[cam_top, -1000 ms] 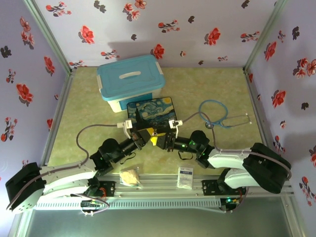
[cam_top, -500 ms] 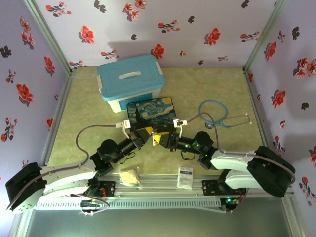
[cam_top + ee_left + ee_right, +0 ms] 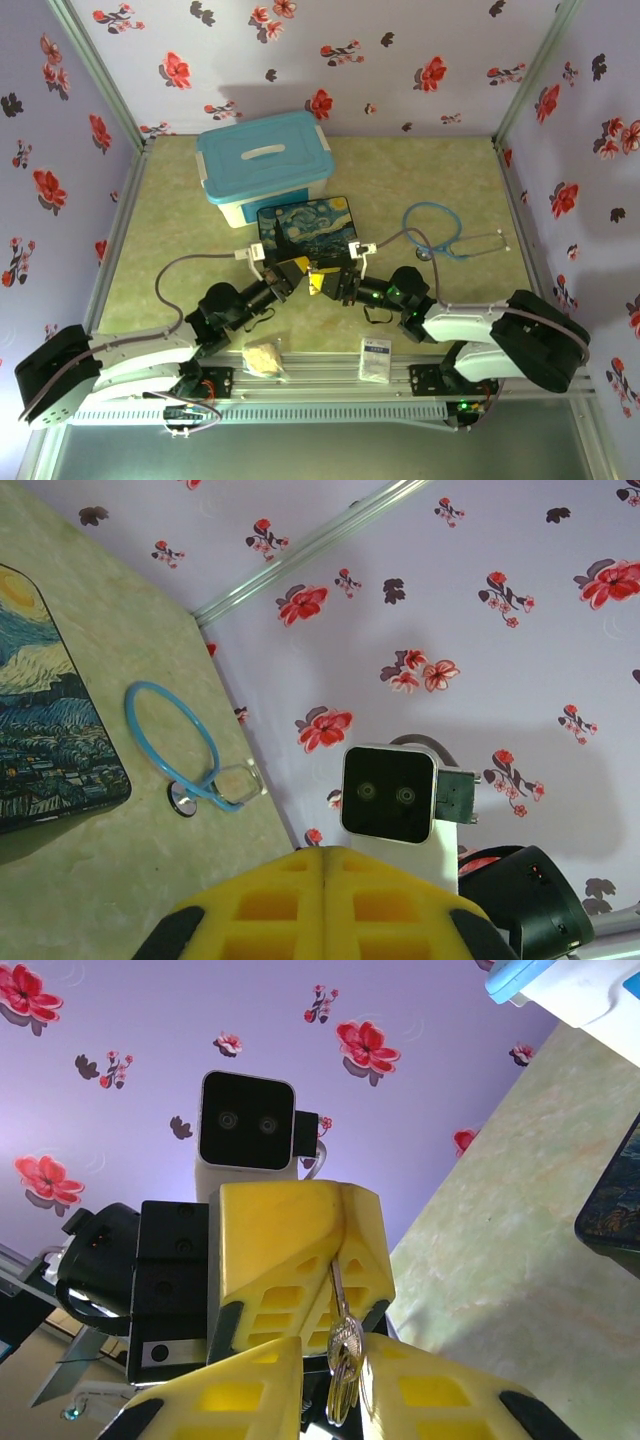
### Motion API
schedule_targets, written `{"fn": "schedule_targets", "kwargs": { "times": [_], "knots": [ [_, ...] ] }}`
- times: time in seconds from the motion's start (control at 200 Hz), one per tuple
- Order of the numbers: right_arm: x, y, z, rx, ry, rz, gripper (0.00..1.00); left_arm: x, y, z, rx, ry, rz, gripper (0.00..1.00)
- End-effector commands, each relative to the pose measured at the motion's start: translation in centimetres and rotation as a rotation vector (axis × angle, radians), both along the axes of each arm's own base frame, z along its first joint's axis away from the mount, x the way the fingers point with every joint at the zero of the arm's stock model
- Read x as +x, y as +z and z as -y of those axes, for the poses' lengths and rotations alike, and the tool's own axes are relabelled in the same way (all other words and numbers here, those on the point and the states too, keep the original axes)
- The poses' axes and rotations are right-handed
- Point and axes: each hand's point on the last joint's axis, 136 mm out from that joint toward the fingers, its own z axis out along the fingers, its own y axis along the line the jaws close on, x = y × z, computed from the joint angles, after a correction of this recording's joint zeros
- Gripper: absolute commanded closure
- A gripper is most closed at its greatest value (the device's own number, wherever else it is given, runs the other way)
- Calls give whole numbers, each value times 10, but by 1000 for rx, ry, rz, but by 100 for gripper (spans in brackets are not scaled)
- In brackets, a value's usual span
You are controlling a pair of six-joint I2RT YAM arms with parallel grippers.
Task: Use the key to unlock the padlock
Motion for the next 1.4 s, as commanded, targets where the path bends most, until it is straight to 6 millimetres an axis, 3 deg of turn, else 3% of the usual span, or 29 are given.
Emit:
{"fn": "schedule_targets", "kwargs": {
  "times": [0.0, 0.115, 0.355, 0.37, 0.425, 0.435, 0.53, 0.74, 0.905, 1.03, 1.135, 1.27, 1.395],
  "knots": [
    [2, 23, -2, 69, 5, 40, 82, 2, 6, -5, -39, 19, 13, 100],
    [2, 21, 0, 70, -1, 38, 91, 2, 6, -7, -40, 22, 14, 100],
    [5, 14, 1, 49, -18, 29, 100, 4, -6, -12, -19, 44, -7, 100],
    [5, 12, 1, 42, -20, 25, 100, 5, -7, -14, -17, 52, -12, 96],
    [9, 2, 1, 4, -43, 6, 100, 10, -15, -22, -5, 94, -28, 49],
    [11, -1, 2, -6, -54, 2, 100, 10, -16, -23, -2, 100, -28, 44],
    [21, -32, 5, -138, -115, -45, 100, 13, -22, -29, 70, 135, -9, 36],
    [36, -74, 24, -369, -247, -100, 100, 22, -56, -32, 431, 172, -118, 33],
    [44, -102, 60, -583, -392, -115, 100, 21, -96, -27, 629, 138, -186, 33],
    [43, -104, 80, -647, -445, -96, 100, 20, -125, -14, 720, 80, -225, 34],
    [41, -108, 88, -686, -455, -90, 100, 20, -138, 2, 733, 43, -218, 34],
    [36, -111, 88, -669, -440, -94, 100, 26, -157, 11, 823, 24, -223, 31],
    [31, -99, 78, -561, -400, -82, 100, 30, -170, 15, 845, 26, -219, 33]
  ]
}}
